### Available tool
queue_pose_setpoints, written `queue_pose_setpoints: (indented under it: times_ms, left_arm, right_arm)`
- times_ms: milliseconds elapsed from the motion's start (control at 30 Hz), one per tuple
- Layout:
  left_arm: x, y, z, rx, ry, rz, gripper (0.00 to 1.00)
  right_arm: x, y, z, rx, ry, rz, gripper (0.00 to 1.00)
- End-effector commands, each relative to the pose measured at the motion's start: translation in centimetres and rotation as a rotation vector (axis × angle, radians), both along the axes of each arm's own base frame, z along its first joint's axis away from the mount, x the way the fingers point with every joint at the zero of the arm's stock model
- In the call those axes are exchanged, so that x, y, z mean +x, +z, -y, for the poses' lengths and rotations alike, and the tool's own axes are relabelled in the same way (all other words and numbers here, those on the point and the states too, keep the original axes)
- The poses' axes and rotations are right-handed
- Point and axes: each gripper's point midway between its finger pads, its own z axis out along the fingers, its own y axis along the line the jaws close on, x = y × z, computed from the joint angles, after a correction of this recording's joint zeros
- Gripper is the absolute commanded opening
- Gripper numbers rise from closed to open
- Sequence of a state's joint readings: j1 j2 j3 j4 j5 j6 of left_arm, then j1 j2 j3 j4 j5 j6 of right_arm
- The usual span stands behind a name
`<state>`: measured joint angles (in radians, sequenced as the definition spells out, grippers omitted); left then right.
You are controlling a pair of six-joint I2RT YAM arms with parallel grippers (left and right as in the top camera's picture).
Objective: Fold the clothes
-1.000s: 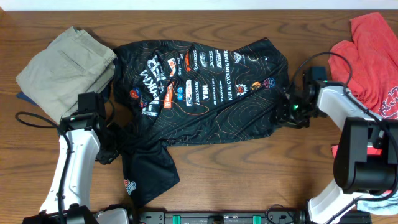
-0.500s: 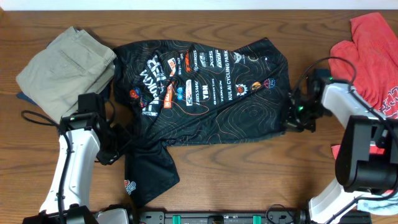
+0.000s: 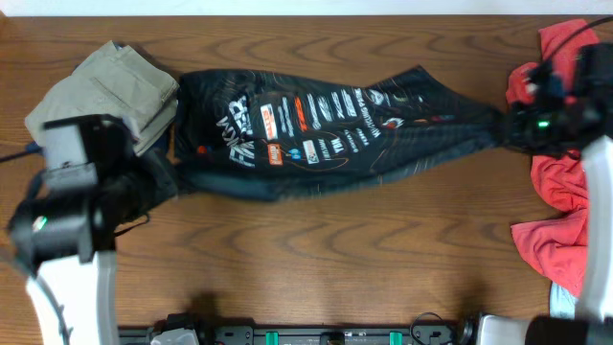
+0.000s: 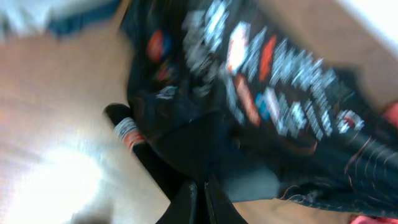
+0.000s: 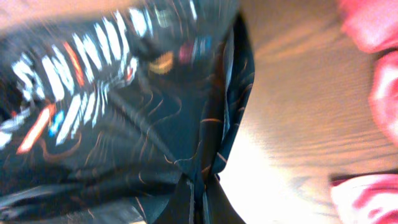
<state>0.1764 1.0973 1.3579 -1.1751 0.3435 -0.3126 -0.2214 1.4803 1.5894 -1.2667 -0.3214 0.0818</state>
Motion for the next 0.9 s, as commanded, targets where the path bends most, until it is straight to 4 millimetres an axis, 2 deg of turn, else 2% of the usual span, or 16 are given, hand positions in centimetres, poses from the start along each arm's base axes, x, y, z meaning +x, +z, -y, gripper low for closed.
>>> queue_pose_setpoints:
  times_ms: [0, 100, 267, 367, 433, 567, 700, 867]
  left_arm:
    - [-0.5, 5.9, 0.6, 0.02, -0.037, 0.182, 0.06]
    - [-1.3, 10.0, 0.8, 0.041, -0.036, 0.308, 0.06]
    - [-3.2, 16.2, 1.1, 0.059, -0.02, 0.49, 0.06]
    - [-4.1, 18.7, 1.3, 0.073, -0.021, 0.564, 0.06]
    - [-4.2, 19.6, 1.3, 0.078, -0.022, 0.592, 0.06]
    - [-3.0, 19.2, 1.1, 0.074, -0.022, 0.57, 0.06]
    - [0.2, 17.3, 0.5, 0.057, -0.021, 0.482, 0.06]
    - [7.2, 14.1, 0.7, -0.024, -0.079, 0.386, 0.06]
  right_arm:
    - [-0.9, 6.0, 0.9, -0.052, -0.016, 0.175, 0.01]
    - [-2.3, 11.1, 1.2, -0.098, -0.039, 0.327, 0.01]
    - [-5.2, 17.7, 2.5, -0.205, -0.129, 0.511, 0.01]
    - [-6.7, 20.2, 3.0, -0.263, -0.167, 0.581, 0.01]
    - [-7.1, 20.9, 3.3, -0.288, -0.186, 0.599, 0.01]
    - [-6.3, 19.8, 3.6, -0.291, -0.17, 0.554, 0.01]
    - [-3.3, 16.4, 4.2, -0.267, -0.14, 0.427, 0.01]
    - [2.3, 11.4, 5.2, -0.234, -0.108, 0.292, 0.01]
